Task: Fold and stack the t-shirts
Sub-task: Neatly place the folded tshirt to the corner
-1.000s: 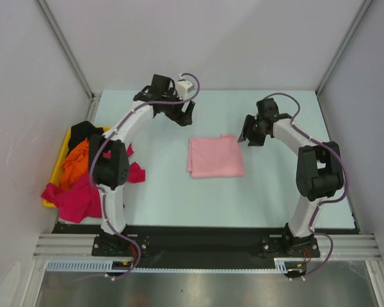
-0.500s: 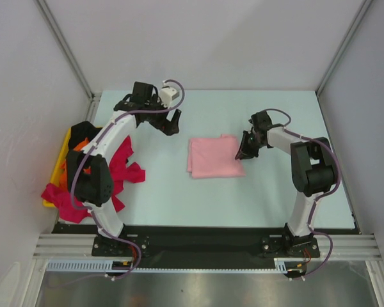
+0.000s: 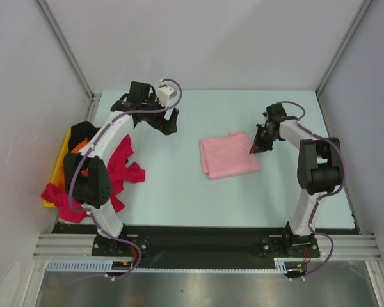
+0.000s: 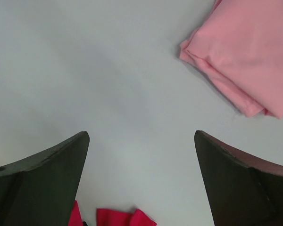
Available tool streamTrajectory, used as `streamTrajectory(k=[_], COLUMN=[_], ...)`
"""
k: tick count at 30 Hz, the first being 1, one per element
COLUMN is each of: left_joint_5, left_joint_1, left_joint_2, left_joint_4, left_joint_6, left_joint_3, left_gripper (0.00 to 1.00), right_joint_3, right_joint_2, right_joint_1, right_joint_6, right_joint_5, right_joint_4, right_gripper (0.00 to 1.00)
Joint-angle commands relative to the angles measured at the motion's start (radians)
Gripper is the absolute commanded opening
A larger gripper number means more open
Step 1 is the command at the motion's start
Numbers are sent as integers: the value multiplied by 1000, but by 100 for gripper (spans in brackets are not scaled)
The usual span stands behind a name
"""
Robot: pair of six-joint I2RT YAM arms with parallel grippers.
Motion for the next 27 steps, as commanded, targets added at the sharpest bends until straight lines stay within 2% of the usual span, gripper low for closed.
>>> streamTrajectory(k=[1,5,10,13,21,27], left_joint_5=[30,44,59,78,128,130], left_joint_1=[21,30,53,66,104,113], left_joint_2=[-50,-61,-62,-64,-76,-71], left_joint_4=[18,19,24,31,36,36], left_joint_6=[12,11,17,15,5,6], left_joint_3=[2,-5,2,6,9,25], left_gripper=[100,100,100,100,100,100], right_joint_3=[78,80,138,134,20,37], right_joint_2=[3,3,30,36,-33,9], right_joint_1=[-30,-69,-75,-82,-263,-340], right_joint_6=[-83,-110,-205,-230,-230,-298], right_joint_5=[83,133,284,424,644,820], right_joint_4=[-100,-125,-269,-316,-296,-270], right_gripper=[0,0,0,0,0,0])
